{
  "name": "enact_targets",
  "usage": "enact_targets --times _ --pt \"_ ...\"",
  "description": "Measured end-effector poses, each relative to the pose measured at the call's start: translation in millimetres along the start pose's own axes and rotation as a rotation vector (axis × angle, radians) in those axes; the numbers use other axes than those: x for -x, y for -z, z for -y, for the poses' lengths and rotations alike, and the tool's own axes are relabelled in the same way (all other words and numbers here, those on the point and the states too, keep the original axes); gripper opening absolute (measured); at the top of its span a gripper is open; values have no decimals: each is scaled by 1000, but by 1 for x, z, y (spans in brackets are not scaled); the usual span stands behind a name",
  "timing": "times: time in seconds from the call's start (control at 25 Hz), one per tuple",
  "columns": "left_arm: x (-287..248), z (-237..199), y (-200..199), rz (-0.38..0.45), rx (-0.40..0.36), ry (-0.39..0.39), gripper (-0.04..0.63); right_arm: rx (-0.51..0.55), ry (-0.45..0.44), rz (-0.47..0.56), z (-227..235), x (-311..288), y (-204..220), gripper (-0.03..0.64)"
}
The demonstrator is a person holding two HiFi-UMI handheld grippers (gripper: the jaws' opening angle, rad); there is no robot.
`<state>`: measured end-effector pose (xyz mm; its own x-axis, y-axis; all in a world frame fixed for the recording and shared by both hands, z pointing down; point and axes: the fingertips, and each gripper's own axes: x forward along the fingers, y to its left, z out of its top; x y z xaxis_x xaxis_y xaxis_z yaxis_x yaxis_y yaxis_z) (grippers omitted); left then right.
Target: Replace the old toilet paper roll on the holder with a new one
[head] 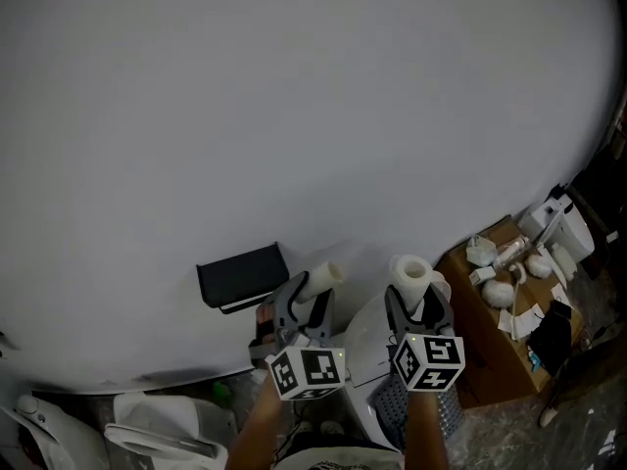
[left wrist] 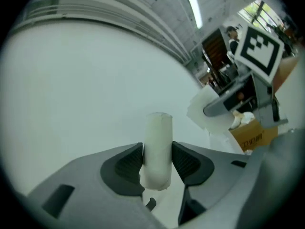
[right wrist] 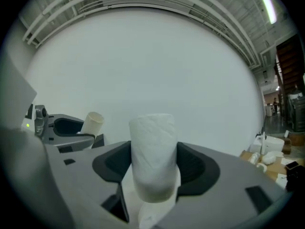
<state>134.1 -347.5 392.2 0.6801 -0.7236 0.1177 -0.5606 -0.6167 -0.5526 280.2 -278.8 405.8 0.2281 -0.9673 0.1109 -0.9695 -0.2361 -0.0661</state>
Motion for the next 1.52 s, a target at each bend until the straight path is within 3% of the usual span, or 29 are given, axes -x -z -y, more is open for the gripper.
enact_targets --times 0.4,0.6,0.72,0.84,1.28,1.52 --pt "61 -79 9 99 396 -99 190 2 -124 10 -57 -7 -3 279" --pt "95 -114 25 193 632 -154 190 -5 -177 12 -82 -9 0 279" --pt "113 -130 35 244 721 -197 190 -17 -206 9 -94 -11 1 279" --pt "125 -140 45 263 759 -236 190 -23 -219 6 -101 -12 3 279" --pt "139 -152 61 231 752 -310 190 -46 -244 -4 -109 -17 7 279" --pt "148 -156 67 211 738 -334 190 45 -239 -21 -113 -27 11 279"
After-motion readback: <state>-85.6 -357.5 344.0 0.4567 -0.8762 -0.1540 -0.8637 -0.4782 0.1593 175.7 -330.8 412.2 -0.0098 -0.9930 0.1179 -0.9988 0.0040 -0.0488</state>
